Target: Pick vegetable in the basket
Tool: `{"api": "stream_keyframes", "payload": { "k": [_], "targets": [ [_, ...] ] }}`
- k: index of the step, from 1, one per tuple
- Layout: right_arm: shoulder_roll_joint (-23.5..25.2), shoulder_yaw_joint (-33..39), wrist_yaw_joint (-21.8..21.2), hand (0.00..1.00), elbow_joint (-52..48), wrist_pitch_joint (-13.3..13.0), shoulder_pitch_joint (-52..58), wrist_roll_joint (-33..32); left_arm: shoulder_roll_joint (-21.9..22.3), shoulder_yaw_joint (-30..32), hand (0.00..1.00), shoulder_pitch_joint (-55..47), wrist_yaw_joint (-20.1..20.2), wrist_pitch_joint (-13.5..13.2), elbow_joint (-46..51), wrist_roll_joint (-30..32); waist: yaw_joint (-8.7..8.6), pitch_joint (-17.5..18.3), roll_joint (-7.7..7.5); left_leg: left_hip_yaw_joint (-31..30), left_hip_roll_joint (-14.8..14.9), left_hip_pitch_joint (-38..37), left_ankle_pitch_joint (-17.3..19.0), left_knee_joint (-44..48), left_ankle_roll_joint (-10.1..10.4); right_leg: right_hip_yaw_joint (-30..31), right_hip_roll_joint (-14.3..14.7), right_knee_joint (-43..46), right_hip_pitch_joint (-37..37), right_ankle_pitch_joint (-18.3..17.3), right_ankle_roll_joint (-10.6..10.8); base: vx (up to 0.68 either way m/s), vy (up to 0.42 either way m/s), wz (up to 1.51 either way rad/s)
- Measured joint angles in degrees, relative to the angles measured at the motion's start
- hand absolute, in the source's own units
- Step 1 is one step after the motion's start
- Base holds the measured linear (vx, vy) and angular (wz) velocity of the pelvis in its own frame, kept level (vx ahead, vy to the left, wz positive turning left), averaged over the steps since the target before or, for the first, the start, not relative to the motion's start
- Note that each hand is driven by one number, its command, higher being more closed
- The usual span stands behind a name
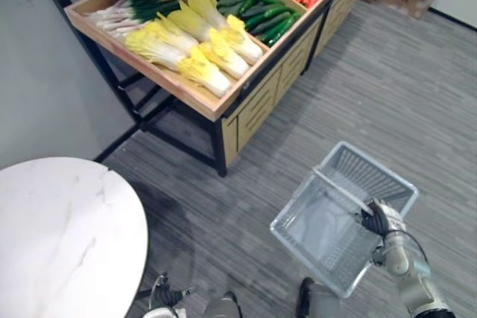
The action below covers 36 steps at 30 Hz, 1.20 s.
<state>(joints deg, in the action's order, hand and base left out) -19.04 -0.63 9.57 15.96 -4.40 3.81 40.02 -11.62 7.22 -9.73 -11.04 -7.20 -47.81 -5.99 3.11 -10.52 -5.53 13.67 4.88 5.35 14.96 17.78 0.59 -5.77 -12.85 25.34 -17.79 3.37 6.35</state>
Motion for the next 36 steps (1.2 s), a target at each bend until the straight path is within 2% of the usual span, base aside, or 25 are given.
{"api": "stream_keyframes", "payload": {
  "k": [2, 3, 4, 5, 8, 10, 13, 14, 16, 17, 19, 20, 21, 23, 24, 25, 26, 28, 29, 30, 31, 32, 34, 35, 36],
  "targets": [
    [-0.1, -0.07, -0.17, 1.0, 0.49, 0.15, -0.3, 0.05, 0.21, 0.05, 0.0, 0.17, 0.01, 0.0, 0.25, 0.0, 0.09, -0.33, 0.68, -0.22, 0.55, -0.77, 0.46, 0.12, -0.69, -1.59, 0.02, 0.18, 0.0, 2.13, -2.51, 0.1, 0.013, -0.24],
    [-0.36, -0.07, -0.19, 1.0, 0.63, 0.14, -1.07, 0.03, 0.31, 0.04, 0.0, 0.4, -0.01, 0.02, 0.23, -0.03, 0.29, -1.24, 2.26, -1.15, 1.94, -2.42, 2.05, -0.74, -1.47, -3.09, 0.11, 2.88, -1.65, 2.41, -3.6, 0.08, -0.004, -0.38],
    [-0.06, -0.09, -0.19, 1.0, 0.9, 0.15, -1.67, 0.02, 0.19, -0.15, 0.0, 0.98, -0.01, 0.03, 0.04, -0.04, 0.25, -1.67, 2.62, -1.34, 2.35, -3.22, 2.69, -1.08, -1.42, -3.55, 0.43, 1.88, -2.37, 0.26, -3.5, 0.08, -0.01, -0.29],
    [-0.09, -0.2, -0.15, 1.0, 0.86, 0.01, -1.62, -0.01, -0.36, -0.05, 0.0, 1.11, -0.07, 0.0, -0.25, -0.05, 0.14, -1.51, 2.78, -1.4, 2.72, -3.31, 2.63, -1.53, -1.32, -2.85, 1.03, -4.55, -2.56, 0.29, -2.97, 0.08, -0.025, -0.08],
    [-0.26, 0.15, -0.09, 1.0, 0.82, 0.15, -1.7, -0.01, -1.31, -0.13, 0.0, 1.67, -0.1, -0.2, -0.1, -0.05, -0.12, -1.45, 1.4, -2.02, 2.53, -3.95, 2.89, -1.59, -0.23, -1.58, 0.99, -16.68, -2.77, 1.81, -0.73, 0.14, -0.118, 0.17],
    [-0.24, 0.02, -0.12, 1.0, 0.82, 0.13, -1.72, 0.01, -1.18, -0.18, 0.0, 1.63, -0.14, -0.17, -0.23, -0.04, 0.15, -1.38, 0.69, -2.46, 2.44, -4.82, 3.04, -1.96, 0.9, -1.82, 1.0, -20.62, -2.51, 2.14, -0.27, 0.21, -0.191, 0.27],
    [-0.07, -0.07, -0.19, 1.0, 0.68, 0.13, -0.61, 0.0, -1.17, -0.25, 0.0, 1.46, -0.12, -0.11, -0.31, -0.05, -0.3, -0.88, -1.06, -6.06, 1.79, -7.86, 3.43, -5.13, 4.95, -2.51, 0.82, -21.67, 0.14, 3.18, -0.64, 0.28, -0.304, 0.69],
    [-0.65, 0.17, -0.16, 1.0, 0.77, 0.34, -1.13, -0.01, 0.2, -0.08, 0.0, 1.86, -0.22, 0.06, -0.55, -0.1, -0.41, -0.97, 0.91, -7.98, 4.11, -8.46, 3.49, -5.77, 6.62, -4.33, 2.21, -19.34, -0.13, 6.09, -1.41, 0.29, -0.361, 0.58],
    [-1.44, 0.04, -0.18, 1.0, 0.54, 0.3, -2.38, 0.0, 2.53, -0.15, 0.0, 1.57, -0.14, -0.01, -0.45, -0.09, -0.68, -0.49, 4.16, -10.43, 8.29, -7.08, 0.99, -5.2, 9.47, -7.88, 5.51, -17.29, -0.17, 2.84, -3.8, 0.3, -0.417, 0.43],
    [-1.44, 0.04, -0.18, 1.0, 0.63, 0.31, -2.56, -0.04, 2.92, -0.15, 0.0, 1.47, -0.14, -0.01, -0.61, -0.12, -0.69, -0.41, 4.42, -11.47, 8.88, -6.44, -0.02, -4.36, 9.6, -8.43, 6.0, -16.35, -0.28, 1.66, -4.17, 0.24, -0.344, 0.4],
    [-1.49, 0.09, -0.15, 1.0, 0.62, 0.27, -2.18, -0.13, 3.92, -0.14, 0.0, 1.33, -0.14, 0.12, -2.2, -0.55, -1.01, -0.43, 4.31, -15.18, 9.57, -3.02, -4.3, 2.94, 8.85, -10.58, 5.93, -12.29, 0.38, -2.39, -5.91, 0.24, -0.309, 0.47],
    [-1.82, 0.08, -0.16, 1.0, 0.62, 0.38, -1.85, -0.13, 4.42, -0.14, 0.0, 1.01, -0.15, 0.18, -2.54, -0.57, -1.09, -0.45, 4.31, -16.44, 9.82, -0.79, -7.42, 8.15, 8.58, -11.67, 5.92, -10.99, 1.54, -4.12, -6.71, 0.32, -0.391, 0.52],
    [-2.22, 0.09, -0.14, 1.0, 0.62, 0.39, -1.02, -0.24, 4.76, -0.16, 0.0, 0.91, -0.14, 0.2, -2.53, -0.57, -1.12, -0.48, 4.28, -17.11, 9.99, 1.81, -11.6, 13.35, 7.39, -12.81, 6.05, -11.25, 3.38, -5.31, -7.34, 0.31, -0.364, 0.47],
    [-2.47, 0.27, -0.08, 1.0, 0.58, 0.38, 0.52, -0.6, 4.94, -0.22, 0.0, 0.86, -0.1, 0.13, -2.47, -0.67, -0.49, -0.73, 3.85, -17.31, 10.45, 5.77, -16.34, 20.74, 6.33, -13.88, 6.52, -13.47, 7.13, -6.06, -8.32, 0.23, -0.27, 0.32],
    [-2.48, 0.44, -0.06, 1.0, 0.54, 0.4, 0.97, -0.59, 4.92, -0.23, 0.0, 0.89, -0.1, 0.11, -2.47, -0.7, -0.21, -0.95, 3.48, -17.06, 10.5, 6.81, -15.2, 22.9, 6.34, -14.15, 6.66, -14.52, 8.06, -6.3, -8.6, 0.16, -0.223, 0.19],
    [-2.46, 1.32, -0.02, 1.0, 0.32, 0.42, 2.29, -0.6, 4.88, -0.32, 0.0, 1.05, -0.06, 0.1, -2.25, -0.72, 0.22, -1.05, 3.44, -14.28, 9.83, 9.88, -11.27, 25.36, 5.44, -14.56, 6.84, -16.46, 10.25, -7.11, -9.41, 0.11, -0.141, 0.12],
    [-2.46, 1.61, 0.01, 1.0, 0.28, 0.43, 2.66, -0.61, 4.88, -0.38, 0.0, 0.98, -0.05, 0.11, -2.04, -0.72, 0.2, -1.02, 3.49, -13.26, 9.47, 10.66, -10.41, 25.05, 5.2, -14.78, 6.84, -17.04, 10.74, -7.11, -9.41, 0.11, -0.141, 0.14],
    [-2.41, 2.77, 0.15, 1.0, 0.21, 0.68, 3.73, -0.62, 4.8, -0.68, 0.0, 0.94, -0.05, 0.11, -1.49, -0.71, 0.13, -1.03, 3.56, -10.76, 8.1, 12.63, -8.59, 20.36, 4.71, -15.7, 6.82, -18.71, 12.21, -7.11, -9.42, 0.1, -0.01, 0.22],
    [-2.4, 3.32, 0.18, 1.0, 0.23, 1.27, 4.05, -0.61, 4.78, -0.68, 0.0, 1.04, -0.04, 0.13, -1.24, -0.68, 0.12, -1.02, 3.69, -9.62, 7.23, 12.84, -8.13, 12.17, 5.04, -16.5, 6.82, -19.55, 13.05, -6.95, -9.18, 0.13, 0.012, 0.26],
    [-2.39, 3.73, 0.18, 1.0, 0.24, 1.39, 4.26, -0.6, 4.81, -0.72, 0.0, 1.14, -0.02, 0.16, -1.23, -0.68, 0.11, -0.85, 4.0, -9.64, 6.76, 12.47, -8.38, 7.82, 5.35, -16.75, 6.79, -19.58, 13.14, -6.57, -8.58, 0.14, 0.057, 0.2],
    [-2.39, 4.5, 0.2, 1.0, 0.24, 1.44, 4.42, -0.59, 4.89, -0.77, 0.0, 1.19, -0.01, 0.15, -1.16, -0.67, 0.06, -0.74, 4.18, -9.8, 6.28, 12.15, -9.14, 1.24, 5.61, -17.13, 6.78, -19.67, 13.15, -6.65, -8.34, 0.14, 0.093, 0.14],
    [-2.39, 5.4, 0.3, 1.0, 0.29, 1.47, 4.48, -0.61, 4.89, -0.8, 0.0, 1.35, -0.02, 0.16, -1.18, -0.66, -0.09, -0.67, 4.68, -10.06, 5.73, 11.71, -11.37, -6.45, 5.86, -17.34, 6.77, -19.69, 13.27, -6.62, -7.69, 0.19, 0.132, 0.09],
    [-2.39, 6.16, 0.98, 1.0, 0.36, 1.54, 4.72, -0.57, 4.88, -0.86, 0.0, 1.56, -0.07, 0.18, -1.22, -0.57, -0.24, -0.49, 5.73, -12.29, 5.18, 10.91, -14.7, -14.84, 6.29, -17.48, 6.76, -19.69, 13.88, -7.23, -6.0, 0.21, 0.209, 0.06],
    [-2.41, 6.66, 1.41, 1.0, 0.51, 1.65, 5.19, -0.55, 4.9, -1.32, 0.0, 1.52, -0.12, 0.19, -1.4, -0.54, -0.24, -0.57, 6.88, -13.22, 5.57, 9.91, -15.21, -16.92, 6.45, -17.48, 7.05, -19.44, 15.18, -8.13, -4.31, 0.28, 0.296, 0.03],
    [-2.18, 6.82, 1.53, 1.0, 0.78, 1.69, 5.4, -0.56, 4.85, -1.4, 0.0, 1.46, -0.14, 0.21, -1.48, -0.52, -0.22, -0.64, 7.13, -12.8, 5.75, 9.29, -17.62, -16.4, 7.05, -17.2, 6.99, -19.24, 16.07, -8.58, -3.51, 0.25, 0.255, 0.02]
  ]
}}
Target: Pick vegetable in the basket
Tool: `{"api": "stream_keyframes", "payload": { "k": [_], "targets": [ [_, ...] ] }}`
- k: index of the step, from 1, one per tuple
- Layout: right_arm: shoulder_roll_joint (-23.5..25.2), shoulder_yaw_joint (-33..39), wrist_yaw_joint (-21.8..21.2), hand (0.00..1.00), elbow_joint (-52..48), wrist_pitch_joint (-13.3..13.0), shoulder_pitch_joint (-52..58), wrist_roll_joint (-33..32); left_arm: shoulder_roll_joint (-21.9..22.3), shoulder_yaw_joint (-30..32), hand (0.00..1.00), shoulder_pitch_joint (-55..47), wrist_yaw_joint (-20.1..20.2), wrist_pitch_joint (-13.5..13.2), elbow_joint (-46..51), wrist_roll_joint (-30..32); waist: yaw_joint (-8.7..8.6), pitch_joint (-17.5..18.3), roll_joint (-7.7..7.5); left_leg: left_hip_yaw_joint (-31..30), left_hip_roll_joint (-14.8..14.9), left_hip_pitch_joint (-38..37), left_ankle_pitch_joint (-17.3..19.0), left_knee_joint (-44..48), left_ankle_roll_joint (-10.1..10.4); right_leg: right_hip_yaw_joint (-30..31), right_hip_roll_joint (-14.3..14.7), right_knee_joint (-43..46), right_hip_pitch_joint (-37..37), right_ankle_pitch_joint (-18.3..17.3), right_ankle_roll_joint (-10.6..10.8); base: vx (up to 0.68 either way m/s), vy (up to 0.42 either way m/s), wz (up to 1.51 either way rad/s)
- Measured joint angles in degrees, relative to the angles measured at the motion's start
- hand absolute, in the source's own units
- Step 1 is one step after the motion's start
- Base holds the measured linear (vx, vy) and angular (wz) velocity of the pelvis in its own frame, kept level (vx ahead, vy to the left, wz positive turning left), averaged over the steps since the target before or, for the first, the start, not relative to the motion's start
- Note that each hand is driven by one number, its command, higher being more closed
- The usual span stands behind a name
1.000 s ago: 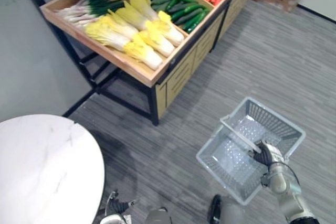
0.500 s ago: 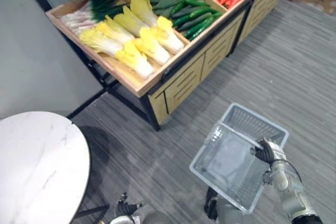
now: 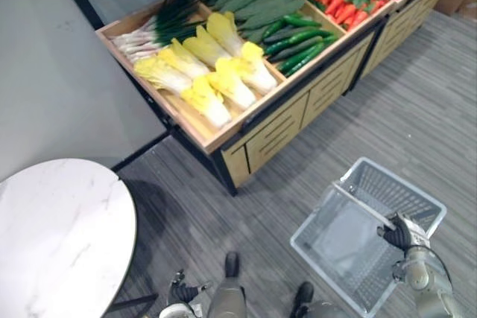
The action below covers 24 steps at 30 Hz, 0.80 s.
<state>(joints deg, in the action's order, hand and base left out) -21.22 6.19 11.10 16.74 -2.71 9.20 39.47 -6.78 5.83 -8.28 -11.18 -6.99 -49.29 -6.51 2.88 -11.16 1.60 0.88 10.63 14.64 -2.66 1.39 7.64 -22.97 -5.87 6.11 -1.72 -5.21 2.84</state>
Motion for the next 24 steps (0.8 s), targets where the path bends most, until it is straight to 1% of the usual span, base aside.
{"api": "stream_keyframes", "payload": {
  "k": [1, 2, 3, 4, 5, 6, 7, 8, 9, 10, 11, 12, 13, 14, 15, 16, 17, 18, 19, 20, 22, 23, 24],
  "targets": [
    [0.58, -0.01, 0.05, 1.0, 0.11, 0.03, 0.55, -0.01, -0.25, -0.01, 0.0, -0.05, -0.07, 0.0, -0.01, 0.06, -0.02, 0.03, -0.1, 1.07, -0.31, -0.44, -2.16, 1.16, -0.49, 0.19, -0.62, -0.31, 1.42, -0.01, 1.08, 0.31, 0.287, 0.0],
    [2.11, -0.02, 0.15, 1.0, 0.1, -0.05, 0.99, -0.01, -0.84, -0.23, 0.0, 0.05, -0.27, -0.01, 0.04, 0.1, 0.2, 0.39, -1.56, 2.75, -2.3, -1.08, -0.93, 2.78, -1.62, 0.71, -2.6, -1.99, 3.09, 0.19, 2.38, 0.26, 0.223, -0.02],
    [2.31, -0.04, 0.19, 1.0, 0.09, -0.2, 0.98, -0.02, -0.97, -0.42, 0.0, 0.14, -0.34, -0.01, 0.05, 0.17, 0.28, 0.62, -2.01, 3.28, -3.14, -1.08, -0.24, 3.52, -2.11, 1.13, -3.42, -2.53, 3.32, 0.62, 2.8, 0.31, 0.258, -0.14],
    [2.3, -0.04, 0.23, 1.0, 0.06, -0.56, 0.42, -0.05, -1.01, -0.98, 0.0, 0.27, -0.37, -0.01, 0.17, 0.41, 0.39, 0.76, -2.28, 4.54, -4.39, -0.94, 0.56, 5.48, -3.22, 1.95, -4.57, -3.54, 3.87, 1.27, 3.82, 0.2, 0.155, -0.16],
    [2.31, -0.08, 0.23, 1.0, 0.07, -0.57, 0.29, -0.05, -1.02, -1.11, 0.0, 0.31, -0.36, 0.0, 0.17, 0.48, 0.38, 0.75, -2.34, 4.92, -4.72, -0.89, 0.87, 6.11, -3.69, 2.19, -4.97, -3.83, 4.08, 1.49, 4.17, 0.22, 0.181, -0.3],
    [2.33, -0.25, 0.23, 1.0, 0.06, -0.62, -0.51, -0.05, -0.98, -1.63, 0.0, 0.49, -0.46, -0.01, 0.17, 0.56, 0.4, 0.82, -2.33, 6.42, -5.8, -0.87, 2.16, 7.88, -5.17, 3.46, -6.36, -4.45, 4.39, 2.12, 5.23, 0.18, 0.144, -0.29],
    [2.4, -0.24, 0.31, 1.0, 0.06, -0.71, -1.04, -0.06, -1.07, -2.12, 0.0, 1.19, -0.81, -0.01, 0.17, 0.57, 0.35, 0.89, -2.27, 6.85, -6.38, -0.87, 2.95, 8.13, -5.49, 4.14, -7.11, -4.52, 4.19, 2.68, 6.08, 0.17, 0.135, -0.28],
    [2.5, -0.24, 0.38, 1.0, 0.06, -0.68, -1.19, -0.06, -1.18, -2.43, 0.0, 1.74, -1.02, -0.02, 0.16, 0.58, 0.33, 0.89, -2.33, 7.1, -6.59, -0.87, 3.3, 8.09, -5.46, 4.38, -7.43, -4.2, 3.88, 2.87, 6.42, 0.14, 0.107, -0.21],
    [3.0, -0.25, 0.38, 1.0, 0.09, -0.61, -1.44, -0.05, -1.46, -3.46, 0.0, 2.47, -1.19, -0.04, 0.16, 0.61, 0.47, 0.88, -2.41, 8.02, -6.54, -1.22, 4.08, 7.78, -5.45, 5.34, -7.91, -2.07, 2.47, 3.13, 6.87, 0.11, 0.083, -0.32],
    [3.82, -0.31, 0.38, 1.0, 0.27, -0.52, -1.83, -0.03, -1.45, -3.86, 0.0, 2.42, -1.21, -0.02, 0.17, 0.63, 0.56, 0.82, -2.51, 8.9, -6.29, -2.16, 4.89, 7.14, -5.56, 6.99, -8.2, 1.23, 0.73, 3.14, 6.89, 0.14, 0.155, -0.63],
    [4.92, -0.55, 0.68, 1.0, 0.74, -0.39, -2.45, 0.42, -1.47, -4.21, 0.0, 1.88, -1.22, 0.01, 0.15, 0.68, 0.63, 0.72, -2.92, 10.57, -5.91, -4.3, 5.9, 5.7, -5.79, 9.31, -8.86, 7.68, -2.34, 3.14, 6.88, 0.1, 0.154, -0.7],
    [4.94, -0.56, 0.88, 1.0, 0.77, -0.38, -3.05, 0.59, -1.63, -4.49, 0.0, 1.63, -1.22, 0.0, 0.15, 0.68, 0.74, 0.79, -3.32, 11.51, -5.91, -5.35, 6.26, 5.12, -6.01, 10.28, -9.48, 12.1, -4.41, 3.14, 6.87, 0.1, 0.2, -0.68],
    [4.93, -0.55, 0.99, 1.0, 0.65, -0.4, -3.84, 0.51, -2.45, -5.08, 0.0, 1.24, -1.23, 0.0, 0.16, 0.65, 0.52, 1.03, -4.58, 12.59, -6.3, -7.17, 6.78, 4.2, -6.49, 12.05, -10.76, 20.71, -8.42, 3.82, 5.96, 0.08, 0.155, -0.32],
    [5.36, -0.67, 1.03, 1.0, 0.66, -0.44, -3.15, 0.5, -3.72, -5.95, 0.0, 1.14, -1.23, 0.0, 0.16, 0.61, 0.2, 1.65, -6.08, 12.45, -6.85, -8.84, 7.0, 3.25, -6.7, 14.13, -11.55, 27.32, -11.41, 6.17, 5.3, 0.1, 0.131, -0.13],
    [5.71, -0.58, 1.35, 1.0, 0.68, -0.41, -2.89, 0.44, -4.13, -6.05, 0.0, 1.13, -1.21, -0.01, 0.16, 0.62, 0.07, 1.9, -6.48, 12.26, -6.83, -9.75, 6.93, 2.7, -6.85, 14.84, -11.6, 29.54, -12.48, 7.77, 5.48, 0.15, 0.073, 0.03],
    [6.28, -0.56, 1.66, 1.0, 0.86, -0.46, -2.78, 0.44, -4.72, -6.01, 0.0, 0.93, -1.17, -0.02, 0.23, 0.63, -0.38, 1.93, -6.42, 12.0, -6.17, -11.04, 7.04, 2.55, -7.51, 15.62, -11.27, 33.05, -14.38, 9.13, 5.55, 0.19, 0.021, 0.07],
    [6.74, -0.7, 1.63, 1.0, 1.11, -0.52, -2.76, 0.44, -4.88, -5.94, 0.0, 1.03, -1.1, -0.02, 0.24, 0.63, -0.93, 2.0, -6.55, 11.33, -5.44, -11.65, 7.5, 3.01, -7.95, 14.76, -10.88, 33.15, -14.83, 6.18, 4.77, 0.16, 0.008, 0.12],
    [6.74, -0.87, 1.63, 1.0, 1.47, -0.53, -2.71, 0.44, -4.92, -5.8, 0.0, 1.2, -1.1, -0.02, 0.24, 0.62, -1.16, 1.97, -6.5, 11.01, -5.15, -11.98, 7.61, 2.94, -8.1, 13.98, -10.61, 32.39, -14.97, 4.68, 4.95, 0.15, -0.022, 0.25],
    [6.76, -1.12, 1.62, 1.0, 2.39, -0.45, -2.71, 0.44, -5.0, -5.44, 0.0, 1.61, -1.04, -0.05, 0.32, 0.6, -1.36, 1.86, -6.32, 10.52, -4.58, -12.45, 7.75, 2.79, -8.27, 13.39, -9.56, 28.94, -15.29, 2.99, 4.61, 0.13, -0.052, 0.29],
    [6.85, -1.29, 1.6, 1.0, 3.33, -0.45, -2.84, 0.42, -4.98, -5.26, 0.0, 1.84, -1.05, -0.05, 0.5, 0.59, -1.35, 1.72, -6.06, 9.88, -4.02, -12.78, 7.79, 2.79, -8.3, 13.52, -8.09, 23.22, -15.01, 3.01, 4.62, 0.21, -0.096, 0.32],
    [6.88, -1.47, 1.59, 1.0, 4.5, -0.39, -3.29, 0.38, -4.84, -4.48, 0.0, 2.01, -1.05, -0.13, 1.49, 0.58, -1.29, 1.58, -5.83, 9.05, -3.21, -12.79, 7.75, 2.9, -8.24, 14.27, -6.3, 12.04, -15.04, 3.76, 5.23, 0.22, -0.14, 0.31],
    [6.91, -1.47, 1.59, 1.0, 4.49, -0.3, -3.34, 0.38, -4.8, -4.26, 0.0, 2.04, -1.06, -0.13, 1.49, 0.58, -1.3, 1.6, -5.85, 8.92, -3.15, -12.8, 7.77, 3.06, -8.18, 14.46, -6.11, 9.11, -14.95, 4.31, 5.83, 0.23, -0.193, 0.33],
    [6.92, -1.4, 1.63, 1.0, 4.39, -0.27, -3.32, 0.38, -4.79, -4.2, 0.0, 2.01, -1.1, -0.14, 1.49, 0.58, -1.31, 1.94, -6.46, 8.45, -3.11, -12.9, 8.26, 3.76, -6.73, 14.9, -5.85, 4.21, -14.37, 7.37, 5.82, 0.19, -0.187, 0.3]
  ]
}}
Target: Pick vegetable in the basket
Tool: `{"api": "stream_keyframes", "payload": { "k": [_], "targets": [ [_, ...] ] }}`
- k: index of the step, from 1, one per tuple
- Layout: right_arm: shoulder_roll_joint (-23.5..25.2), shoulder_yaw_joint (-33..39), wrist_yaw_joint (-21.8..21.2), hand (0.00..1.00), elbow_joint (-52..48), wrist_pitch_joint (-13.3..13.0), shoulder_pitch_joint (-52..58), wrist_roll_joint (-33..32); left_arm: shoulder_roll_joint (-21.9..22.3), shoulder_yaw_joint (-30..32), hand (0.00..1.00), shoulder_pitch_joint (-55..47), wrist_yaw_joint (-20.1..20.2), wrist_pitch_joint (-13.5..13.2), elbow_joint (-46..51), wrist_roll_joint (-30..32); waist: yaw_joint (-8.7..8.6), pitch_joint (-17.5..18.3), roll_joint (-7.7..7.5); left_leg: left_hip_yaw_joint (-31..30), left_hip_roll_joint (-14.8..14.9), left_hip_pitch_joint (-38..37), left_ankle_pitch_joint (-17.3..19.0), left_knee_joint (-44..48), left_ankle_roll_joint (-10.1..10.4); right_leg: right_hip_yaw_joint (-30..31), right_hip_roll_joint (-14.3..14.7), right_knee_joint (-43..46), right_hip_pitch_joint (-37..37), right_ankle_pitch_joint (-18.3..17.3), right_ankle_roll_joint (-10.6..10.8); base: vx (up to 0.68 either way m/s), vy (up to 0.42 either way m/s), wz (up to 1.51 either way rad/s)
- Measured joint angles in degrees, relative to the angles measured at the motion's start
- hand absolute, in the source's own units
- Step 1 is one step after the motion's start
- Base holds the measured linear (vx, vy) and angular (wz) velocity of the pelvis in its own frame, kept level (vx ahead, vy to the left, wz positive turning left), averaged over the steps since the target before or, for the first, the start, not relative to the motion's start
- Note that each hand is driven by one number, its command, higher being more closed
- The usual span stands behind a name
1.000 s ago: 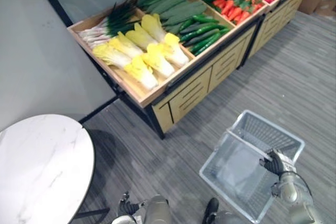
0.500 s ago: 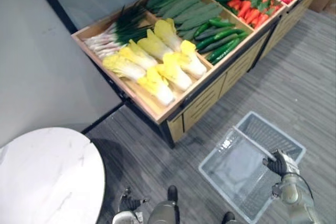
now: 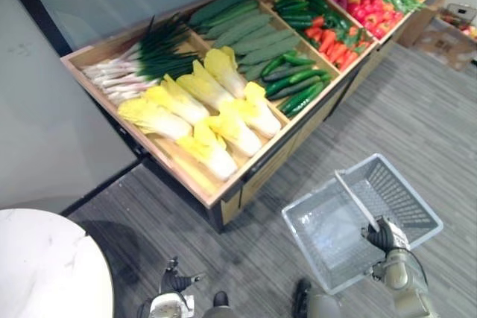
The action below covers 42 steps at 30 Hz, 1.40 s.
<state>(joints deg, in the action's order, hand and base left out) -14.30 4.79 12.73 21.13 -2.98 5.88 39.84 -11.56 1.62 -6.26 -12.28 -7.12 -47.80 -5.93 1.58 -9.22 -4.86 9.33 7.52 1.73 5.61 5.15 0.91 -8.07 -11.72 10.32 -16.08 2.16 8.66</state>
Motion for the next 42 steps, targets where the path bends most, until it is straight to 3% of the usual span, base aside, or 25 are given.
{"api": "stream_keyframes", "payload": {
  "k": [1, 2, 3, 4, 7, 13, 17, 23, 27, 31, 36, 42],
  "targets": [
    [0.01, 0.08, 0.02, 1.0, 0.0, 0.03, 0.04, 0.0, -0.03, 0.0, 0.0, -0.01, 0.0, 0.0, -0.01, 0.0, -0.08, -0.04, -0.17, -0.49, -0.07, -0.24, 0.71, 0.45, 1.14, 0.17, 0.01, -1.6, 0.45, 3.39, -0.49, 0.24, -0.273, 0.44],
    [0.21, 0.34, 0.06, 1.0, 0.23, 0.23, 0.49, 0.02, -0.65, 0.18, 0.0, 0.17, -0.01, -0.06, -0.19, 0.0, -0.09, -0.37, -1.56, -0.73, -0.92, -1.62, 2.3, 0.79, 3.45, 0.2, -0.51, -1.82, 1.71, 7.92, -0.86, 0.24, -0.299, 0.21],
    [0.2, 0.32, 0.01, 1.0, 1.14, 0.62, -0.18, 0.03, -0.01, 0.71, 0.0, 0.03, -0.12, -0.09, -0.29, -0.03, 0.69, -0.29, -1.22, -0.65, -0.14, -1.87, 2.97, 1.15, 4.34, 0.2, -0.07, -2.44, 2.48, 5.09, -1.61, 0.25, -0.352, 0.0],
    [0.0, 0.4, 0.03, 1.0, 1.38, 1.15, -1.55, 0.02, 1.04, 0.93, 0.0, -0.03, -0.31, -0.14, -0.29, -0.03, 0.88, -0.35, 0.08, -0.62, 1.33, -1.5, 3.33, 1.41, 5.2, -0.41, 1.59, -4.21, 2.85, 4.08, -2.09, 0.17, -0.275, -0.2],
    [-0.73, 0.69, 0.02, 1.0, 1.61, 1.56, -2.26, 0.01, 3.42, 0.94, 0.0, 0.1, -0.3, -0.15, -0.45, -0.02, 0.39, -0.4, 2.1, -1.03, 3.99, -1.19, 2.69, 0.66, 6.95, -3.08, 4.72, -8.11, 5.16, 3.72, -2.44, 0.07, -0.214, 0.04],
    [-1.54, 0.86, 0.01, 1.0, 1.83, 1.48, -0.09, -0.18, 3.73, 3.51, 0.0, -0.62, -0.38, 0.05, -0.47, -0.14, 0.75, -0.07, 2.39, -3.82, 6.59, -0.69, 2.04, -0.92, 9.33, -7.0, 7.29, -12.93, 8.46, 3.99, -4.12, 0.03, -0.085, 0.25],
    [-1.66, 1.76, 0.43, 1.0, 2.37, 1.5, 1.29, -0.59, 4.3, 4.0, 0.0, -0.46, -0.73, 0.07, -0.43, -0.56, 0.2, 0.64, 4.2, -6.53, 5.89, 2.4, 0.92, 0.02, 9.3, -11.55, 6.17, -14.46, 9.76, 4.15, -4.16, 0.06, 0.004, 0.56],
    [-2.35, 2.08, 0.64, 1.0, 2.68, 1.24, 1.81, -2.16, 4.39, 3.26, 0.0, 0.23, -1.3, 0.08, -0.29, -0.46, 0.72, 0.77, 4.69, -4.99, 3.96, 4.09, -1.89, -0.1, 8.68, -15.75, 4.25, -15.24, 11.63, 4.29, -4.03, 0.07, 0.017, 0.49],
    [-2.06, 2.08, 0.68, 1.0, 2.79, 0.66, 1.77, -2.13, 4.46, 4.71, 0.0, -0.46, -4.6, 0.05, 3.37, 0.05, 0.85, 0.82, 4.76, -5.01, 3.52, 3.04, -2.71, -2.39, 8.44, -16.11, 3.62, -15.21, 11.75, 4.5, -3.77, 0.03, 0.027, 0.06],
    [-2.03, 2.12, 1.63, 1.0, 2.84, -0.35, 2.86, -2.0, 4.74, 10.72, 0.0, -2.13, -10.72, -0.63, 14.7, 2.87, 1.03, 1.08, 4.49, -4.69, 2.75, 1.82, -2.85, -3.2, 8.18, -15.64, 3.26, -15.29, 12.42, 4.85, -3.27, 0.0, 0.02, -0.03],
    [-1.12, 4.12, 3.37, 1.0, 4.67, -0.74, 3.67, -1.58, 7.39, 14.51, 0.0, -4.8, -17.73, -2.27, 38.14, 11.31, 1.82, 1.66, 3.86, -4.74, 1.87, 2.12, -3.06, -3.41, 7.76, -15.44, 2.62, -16.34, 12.45, 5.88, -3.04, -0.02, 0.02, 0.01],
    [-1.17, 4.42, 3.32, 1.0, 4.68, -1.06, 3.88, -1.45, 10.9, 10.66, 0.0, -4.85, -18.94, -2.3, 55.37, 18.3, 1.57, 2.55, 4.28, -4.06, 1.78, 1.7, -3.09, -3.6, 7.62, -14.76, 2.57, -16.33, 12.3, 5.98, -2.9, 0.0, 0.008, -0.04]
  ]
}}
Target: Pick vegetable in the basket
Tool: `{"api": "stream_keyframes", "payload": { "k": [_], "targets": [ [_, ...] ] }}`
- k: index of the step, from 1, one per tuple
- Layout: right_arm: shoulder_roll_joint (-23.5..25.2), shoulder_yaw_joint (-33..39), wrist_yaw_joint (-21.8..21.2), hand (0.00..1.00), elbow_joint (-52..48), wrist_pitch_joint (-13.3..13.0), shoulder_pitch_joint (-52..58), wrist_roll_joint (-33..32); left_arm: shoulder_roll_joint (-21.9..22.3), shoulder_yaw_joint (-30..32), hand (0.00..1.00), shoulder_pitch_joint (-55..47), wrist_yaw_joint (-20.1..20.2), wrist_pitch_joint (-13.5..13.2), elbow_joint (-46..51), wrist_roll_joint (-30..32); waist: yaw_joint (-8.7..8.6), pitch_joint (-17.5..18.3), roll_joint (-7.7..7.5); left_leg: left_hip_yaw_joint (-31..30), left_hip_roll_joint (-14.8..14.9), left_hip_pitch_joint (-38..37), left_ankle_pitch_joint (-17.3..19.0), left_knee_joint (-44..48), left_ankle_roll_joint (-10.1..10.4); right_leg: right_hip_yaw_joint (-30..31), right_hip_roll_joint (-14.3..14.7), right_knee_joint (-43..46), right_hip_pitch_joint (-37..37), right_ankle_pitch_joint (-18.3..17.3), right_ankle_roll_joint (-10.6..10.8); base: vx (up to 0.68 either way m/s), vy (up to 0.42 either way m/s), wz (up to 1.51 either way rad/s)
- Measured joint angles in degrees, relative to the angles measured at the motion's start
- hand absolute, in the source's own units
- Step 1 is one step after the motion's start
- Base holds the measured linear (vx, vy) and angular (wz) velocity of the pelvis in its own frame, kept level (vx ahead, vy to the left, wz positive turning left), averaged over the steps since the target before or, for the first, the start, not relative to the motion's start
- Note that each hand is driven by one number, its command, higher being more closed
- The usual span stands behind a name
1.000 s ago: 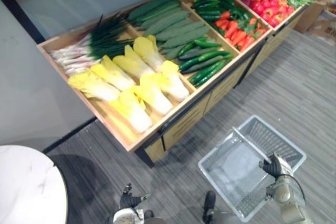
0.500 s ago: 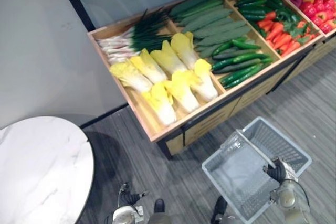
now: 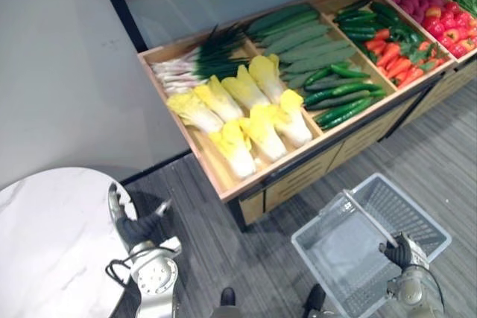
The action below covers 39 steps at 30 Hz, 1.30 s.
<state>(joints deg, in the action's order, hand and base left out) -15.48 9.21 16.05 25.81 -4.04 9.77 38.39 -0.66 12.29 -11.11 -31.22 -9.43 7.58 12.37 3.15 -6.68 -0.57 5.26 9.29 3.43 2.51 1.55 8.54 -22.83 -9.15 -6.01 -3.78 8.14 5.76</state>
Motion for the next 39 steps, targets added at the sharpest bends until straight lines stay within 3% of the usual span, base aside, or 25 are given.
{"api": "stream_keyframes", "payload": {
  "k": [7, 13, 21, 28, 39],
  "targets": [
    [-0.51, -0.11, -0.32, 1.0, 0.17, -0.08, -0.6, 0.03, -0.93, -3.35, 0.0, 4.98, 0.52, 0.02, 4.77, 2.51, -1.42, 0.65, 0.75, 2.77, 0.15, -1.77, 0.46, -0.31, -0.22, 2.88, 0.32, 0.01, -0.1, 0.35, -0.11, 0.02, 0.017, -0.2],
    [-1.33, -0.67, -1.07, 1.0, 0.26, -0.01, -0.56, 0.03, -2.0, -5.66, 0.0, 10.16, 2.51, 0.27, -2.04, 2.35, -2.32, 1.06, 0.43, 5.45, 0.23, -2.59, 1.5, 0.02, -0.36, 5.96, 0.6, 0.01, -1.06, 0.64, -0.14, 0.01, 0.015, -0.25],
    [-1.21, -0.8, -2.59, 1.0, 0.15, 0.96, -0.39, 1.68, -1.91, -4.99, 0.0, 14.51, 2.6, 5.13, -10.27, -1.61, -3.62, 1.57, -0.7, 7.06, 0.45, -2.83, 1.94, 0.1, -0.31, 7.59, 0.96, 0.01, -2.07, 0.91, -0.39, 0.01, 0.0, -0.11],
    [-1.2, -1.23, -2.7, 1.0, -0.43, 1.13, -0.42, 2.2, -1.72, -2.02, 0.0, 19.36, -0.08, 9.29, -16.07, -3.14, -4.46, 1.57, -0.86, 8.19, 0.44, -3.62, 2.27, 0.11, -0.35, 8.81, 1.03, 0.01, -1.87, 1.25, -0.47, -0.02, -0.003, -0.07],
    [-1.15, -3.48, -2.67, 1.0, -0.68, 0.94, -0.17, 2.23, -1.78, 0.63, 0.0, 25.07, -2.7, 12.25, -23.71, -3.08, -4.9, 1.8, -2.22, 8.59, 0.32, -4.56, 2.34, 0.06, -0.35, 9.37, 1.0, 0.0, -1.71, 1.41, -0.26, 0.0, -0.002, -0.02]
  ]
}}
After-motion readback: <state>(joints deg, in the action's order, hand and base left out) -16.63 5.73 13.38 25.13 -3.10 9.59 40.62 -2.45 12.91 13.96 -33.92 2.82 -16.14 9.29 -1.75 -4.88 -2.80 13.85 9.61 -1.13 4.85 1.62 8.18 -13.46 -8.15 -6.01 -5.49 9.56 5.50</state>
